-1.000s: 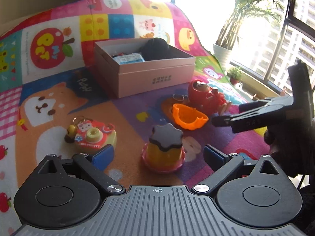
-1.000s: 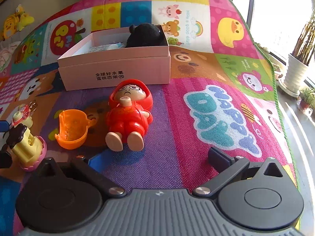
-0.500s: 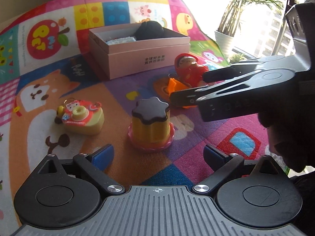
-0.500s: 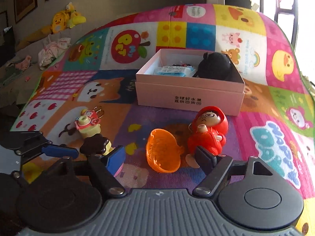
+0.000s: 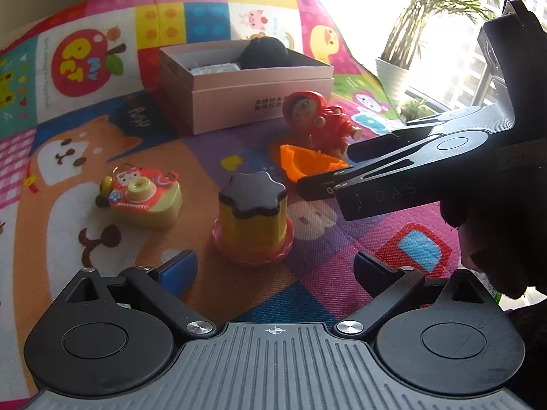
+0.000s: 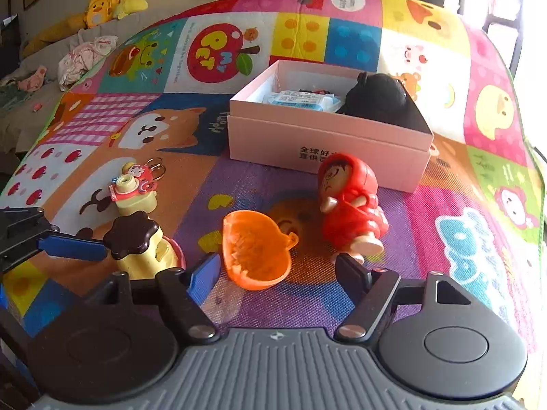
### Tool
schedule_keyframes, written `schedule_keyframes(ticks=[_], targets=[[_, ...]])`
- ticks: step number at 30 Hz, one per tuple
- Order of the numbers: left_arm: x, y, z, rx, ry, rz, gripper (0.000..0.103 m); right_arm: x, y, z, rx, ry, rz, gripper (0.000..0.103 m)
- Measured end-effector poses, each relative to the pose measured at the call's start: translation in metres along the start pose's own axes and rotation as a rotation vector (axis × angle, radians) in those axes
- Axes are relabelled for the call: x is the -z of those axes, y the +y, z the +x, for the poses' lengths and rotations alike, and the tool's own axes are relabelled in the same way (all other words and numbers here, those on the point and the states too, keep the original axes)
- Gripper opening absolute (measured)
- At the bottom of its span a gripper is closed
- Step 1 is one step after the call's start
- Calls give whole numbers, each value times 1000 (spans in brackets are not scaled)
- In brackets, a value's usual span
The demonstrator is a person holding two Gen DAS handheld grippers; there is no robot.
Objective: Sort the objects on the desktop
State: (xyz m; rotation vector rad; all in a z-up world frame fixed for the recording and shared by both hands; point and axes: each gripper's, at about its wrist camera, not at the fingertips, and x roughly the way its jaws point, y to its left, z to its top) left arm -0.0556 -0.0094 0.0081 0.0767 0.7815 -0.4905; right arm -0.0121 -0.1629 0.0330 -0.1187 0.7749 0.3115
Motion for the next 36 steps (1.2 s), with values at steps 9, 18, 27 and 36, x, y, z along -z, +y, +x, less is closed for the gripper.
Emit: schedule_keyframes(ticks=[9,18,27,36], targets=[[-7,-1,-6,-67,-41,7,98,-6,8,16,-38,17,-6,48],[-16,-3,14,-125,-11,22,72,-6,-18,-27,-34,-31,7,48],[-40,-15,4,-80,-81,99,61,-26,-65,-83,-14,-144,133,48],[-142,4,20,-182,-297,146,61,-45,-87,-106,0,-291,215,48]])
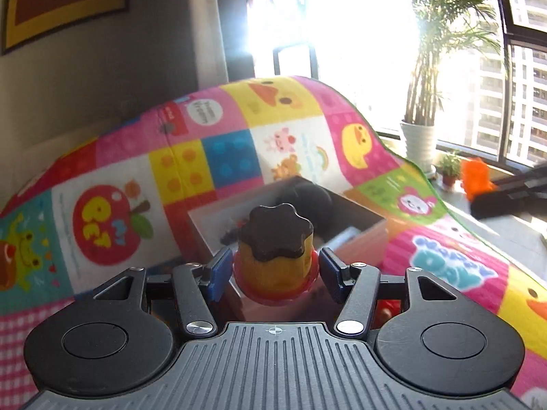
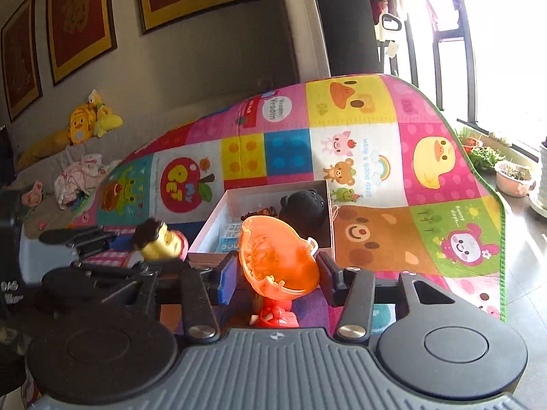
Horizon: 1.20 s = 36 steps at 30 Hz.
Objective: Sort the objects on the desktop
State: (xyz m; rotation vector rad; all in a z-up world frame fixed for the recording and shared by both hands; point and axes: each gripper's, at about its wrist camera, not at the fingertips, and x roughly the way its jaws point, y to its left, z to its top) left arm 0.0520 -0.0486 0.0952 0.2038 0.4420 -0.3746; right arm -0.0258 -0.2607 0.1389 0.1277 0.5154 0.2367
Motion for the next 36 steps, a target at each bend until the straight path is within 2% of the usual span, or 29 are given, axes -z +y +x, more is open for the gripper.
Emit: schedule_keyframes(ticks=[3,6,7,8,10,14,17,23,28,31,34,36], targets=[[-21,10,35,-35,-21,-31,61,5,-1,6,15,16,-1,48],[-41,21,67,-92,-77,-68,62,9,-6,11,28,42,5,48],[-46,25,78,-89,-78,-78,74,9,-7,13,34,49,8,48],[-49,29,88,-80,-55,-86,80,10,-9,15,42,53,10,48],[-46,34,99,-75,-12,-117,83,11,-10,16,56,54,10,48],[-17,33,73,-50,1,-140,95,16,-14,19,70,60,9,48],[12,28,40,-28,8,-134,96,16,-17,32,88,90,18,48],[69,8,-23,22,18,-126,98,4,-7,72,65,126,-1,48],[101,-8,-44,41,45,-168,100,-24,7,113,51,122,-10,48],[108,-12,-46,3,47,-151,100,-43,18,130,54,70,-45,48],[112,-12,-47,-19,44,-153,100,-54,24,144,70,22,-90,66],[116,-13,-46,-24,54,-149,100,-55,24,145,90,18,-103,66]])
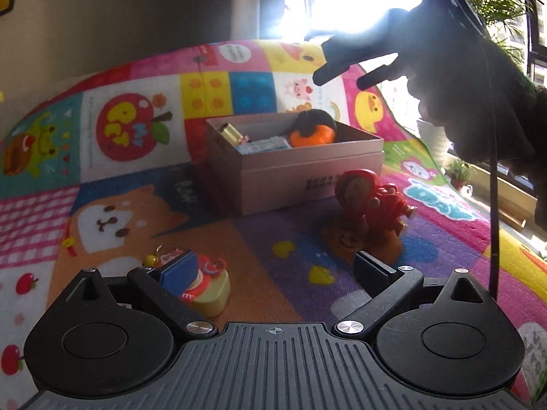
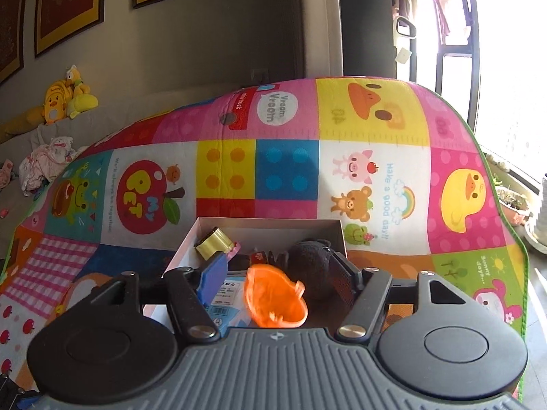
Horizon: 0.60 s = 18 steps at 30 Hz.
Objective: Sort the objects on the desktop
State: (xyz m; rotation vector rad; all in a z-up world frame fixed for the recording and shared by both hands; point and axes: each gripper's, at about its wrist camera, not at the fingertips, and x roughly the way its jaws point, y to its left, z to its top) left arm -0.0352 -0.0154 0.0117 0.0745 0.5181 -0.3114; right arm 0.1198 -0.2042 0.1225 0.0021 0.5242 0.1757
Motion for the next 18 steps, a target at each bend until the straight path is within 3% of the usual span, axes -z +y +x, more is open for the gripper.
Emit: schedule_keyframes(ticks=[6,13,15,18], targets=[[0,1,5,19,25,-6,100,32,-17,-24,32,41,6,74],[-4,5,2,11,25,-21,100,99,-24,-42,74,174,-4,81],[-9,8,-1,-11,20,-6,100,113,-25,-52,80,140,33,90],[-16,15,-5,-68,12,39,100,126,-24,-61,99,104,63,90]])
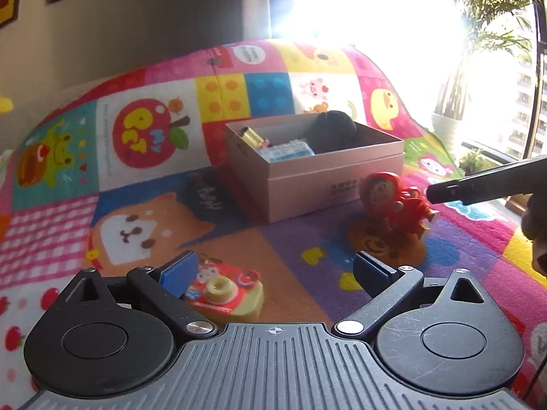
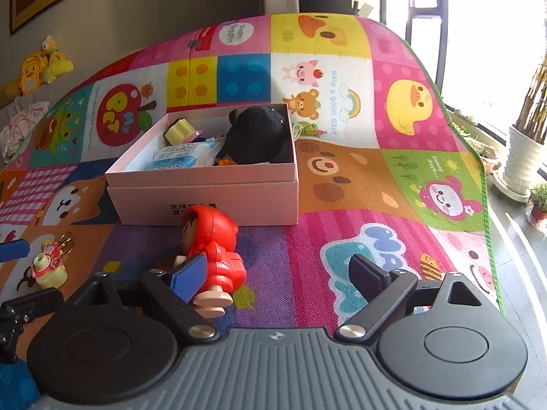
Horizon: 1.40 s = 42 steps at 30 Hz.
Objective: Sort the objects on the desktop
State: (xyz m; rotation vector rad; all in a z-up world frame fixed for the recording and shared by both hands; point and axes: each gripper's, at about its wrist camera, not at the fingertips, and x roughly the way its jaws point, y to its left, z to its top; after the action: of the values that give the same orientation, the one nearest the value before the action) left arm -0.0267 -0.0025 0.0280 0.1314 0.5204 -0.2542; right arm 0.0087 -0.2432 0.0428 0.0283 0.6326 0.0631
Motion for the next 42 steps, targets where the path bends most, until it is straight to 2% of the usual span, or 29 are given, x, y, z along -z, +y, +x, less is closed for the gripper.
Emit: schedule_keyframes(ticks=[2,6,8,12,17,21,24,25,27,30,33,35,38,39,42], targets=[[-3,7,1,-17,19,6,101,4,-1,-4,-8,-23,18,91],[-2,22,10,-15,81,-51,101,4,0,-5,-29,-28,50,95],[0,24,16,-6,106,-77,101,6,2,-2,-23,-23,43,95],[5,18,23,20,130,-68,101,11,9,1,-11,-8,3,95],[12,10,28,34,157,-69,102,11,37,-3,10,-38,-163,95],[13,11,30,11,180,-75,103,9,64,6,18,-39,-306,93],[14,13,30,4,188,-95,103,7,73,28,36,24,-343,76],[15,14,29,4,187,-101,103,7,73,36,37,57,-339,61],[15,16,28,2,186,-110,103,4,68,39,9,82,-291,50],[15,16,28,2,188,-114,103,0,58,30,-52,123,-216,50],[15,16,30,1,192,-108,103,2,42,11,-196,185,-112,50],[15,15,30,-1,193,-106,103,8,32,-1,-260,222,-59,50],[15,14,30,-3,194,-104,103,19,28,-15,-260,222,-69,52],[15,14,30,-3,194,-104,103,21,28,-20,-241,206,-91,55],[15,14,30,-4,196,-101,103,20,23,-30,-200,156,-96,80]])
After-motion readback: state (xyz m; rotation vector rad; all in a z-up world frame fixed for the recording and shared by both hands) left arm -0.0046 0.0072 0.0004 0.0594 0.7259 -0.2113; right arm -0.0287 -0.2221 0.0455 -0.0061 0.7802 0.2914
